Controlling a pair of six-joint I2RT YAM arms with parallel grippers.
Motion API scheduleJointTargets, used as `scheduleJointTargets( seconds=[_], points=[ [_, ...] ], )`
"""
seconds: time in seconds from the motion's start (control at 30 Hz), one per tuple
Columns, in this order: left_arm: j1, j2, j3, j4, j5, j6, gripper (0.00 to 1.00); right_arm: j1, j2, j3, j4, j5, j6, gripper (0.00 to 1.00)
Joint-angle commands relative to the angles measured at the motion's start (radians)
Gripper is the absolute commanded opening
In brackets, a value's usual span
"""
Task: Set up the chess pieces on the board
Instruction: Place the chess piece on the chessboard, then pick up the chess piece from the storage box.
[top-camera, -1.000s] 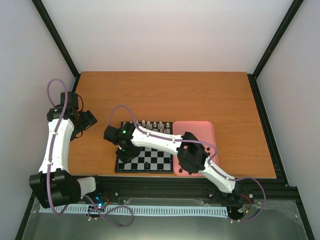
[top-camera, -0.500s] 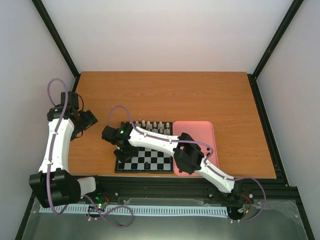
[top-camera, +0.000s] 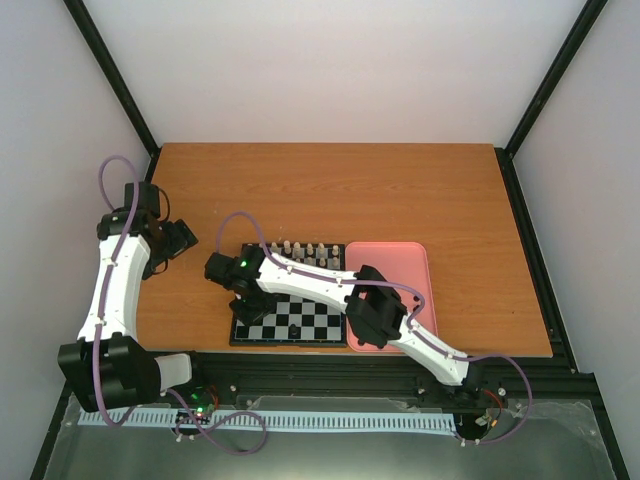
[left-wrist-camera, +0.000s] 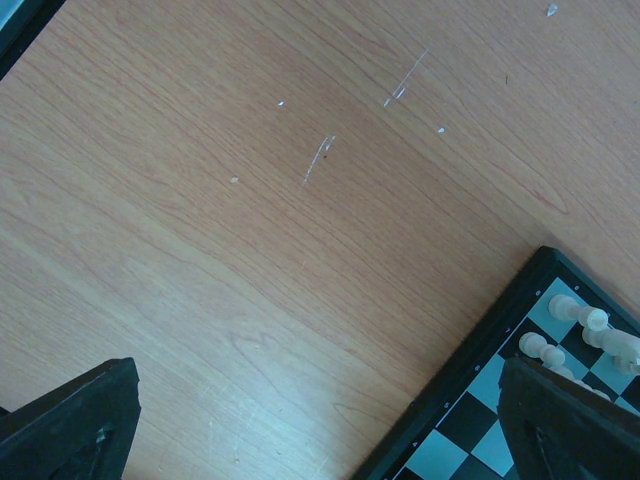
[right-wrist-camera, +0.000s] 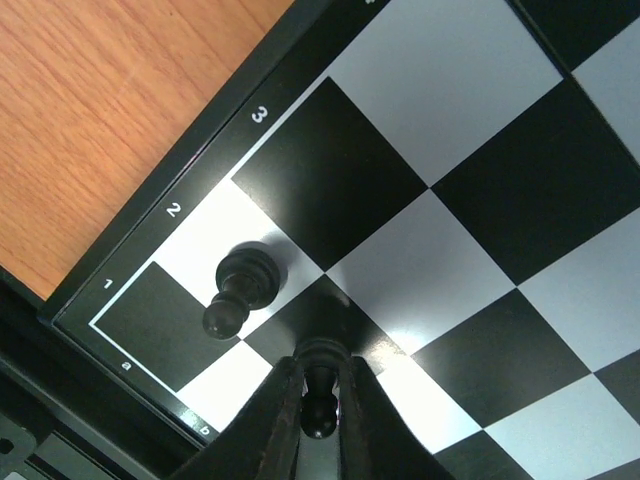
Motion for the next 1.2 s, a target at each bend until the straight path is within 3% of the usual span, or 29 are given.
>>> scheduleJointTargets(
  seconds=[0.0, 0.33, 0.6, 0.77, 0.93, 1.17],
  points=[
    [-0.006, 0.001, 0.023, 0.010, -0.004, -0.002, 1.00, -0.002, 0.014, 0.021, -0.010, 0.014, -0.005, 0.16],
    [-0.008, 0.004, 0.035, 0.003, -0.012, 0.001, 1.00, -0.004, -0.059, 0.023, -0.022, 0.069, 0.004, 0.32],
    [-0.009, 0.005, 0.047, -0.006, -0.017, 0.004, 1.00, -0.038, -0.297, -0.071, -0.055, 0.161, 0.037, 0.41],
    [-0.007, 0.002, 0.052, -0.007, -0.018, 0.005, 1.00, -0.137, -0.566, -0.423, -0.001, 0.204, 0.092, 0.42],
    [-0.009, 0.005, 0.052, -0.005, -0.008, 0.003, 1.00, -0.339, -0.798, -0.847, 0.097, 0.203, 0.126, 0.40],
    [-0.009, 0.016, 0.051, 0.001, 0.000, 0.002, 1.00, -0.518, -0.921, -1.139, 0.184, 0.172, 0.097, 0.40]
  ],
)
